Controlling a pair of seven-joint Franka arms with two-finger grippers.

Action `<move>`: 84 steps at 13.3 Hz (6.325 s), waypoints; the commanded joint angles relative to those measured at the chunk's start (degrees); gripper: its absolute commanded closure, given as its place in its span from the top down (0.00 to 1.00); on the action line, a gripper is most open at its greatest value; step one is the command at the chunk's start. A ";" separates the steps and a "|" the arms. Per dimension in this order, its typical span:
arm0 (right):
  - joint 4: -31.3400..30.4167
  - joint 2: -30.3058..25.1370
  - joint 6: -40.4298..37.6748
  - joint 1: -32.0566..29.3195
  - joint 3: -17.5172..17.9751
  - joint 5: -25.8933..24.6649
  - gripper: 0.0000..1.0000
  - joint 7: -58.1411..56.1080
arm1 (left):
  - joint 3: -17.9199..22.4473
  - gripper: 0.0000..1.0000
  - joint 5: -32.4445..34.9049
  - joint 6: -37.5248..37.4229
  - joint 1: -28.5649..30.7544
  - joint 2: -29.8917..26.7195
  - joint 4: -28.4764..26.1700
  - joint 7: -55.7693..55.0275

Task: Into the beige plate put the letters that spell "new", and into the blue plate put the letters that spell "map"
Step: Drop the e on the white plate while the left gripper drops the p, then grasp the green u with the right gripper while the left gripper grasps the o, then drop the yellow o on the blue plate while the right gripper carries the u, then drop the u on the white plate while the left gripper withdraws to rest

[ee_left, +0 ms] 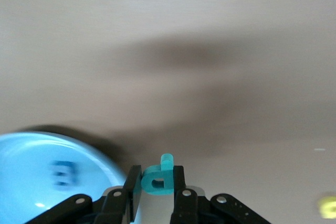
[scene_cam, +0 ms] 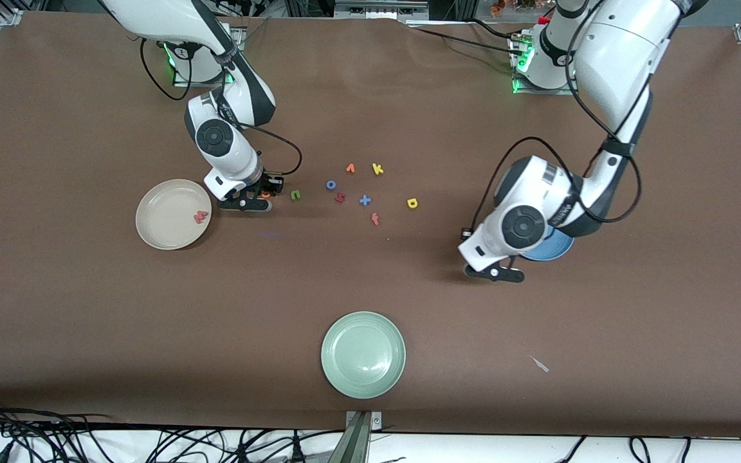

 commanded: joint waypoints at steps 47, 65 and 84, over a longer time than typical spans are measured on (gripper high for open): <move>6.70 2.16 -3.00 16.14 -8.99 2.99 1.00 -8.95 | -13.09 0.14 -1.22 21.50 -5.77 3.65 -12.41 -32.57; 6.34 4.53 0.52 16.14 -7.50 4.57 0.44 -7.54 | -12.91 0.00 5.01 -1.62 20.15 -4.80 -13.46 7.33; 14.08 0.74 -28.91 13.69 -32.37 4.66 0.04 -35.75 | -18.46 1.00 3.96 -28.95 20.06 -16.13 17.54 7.16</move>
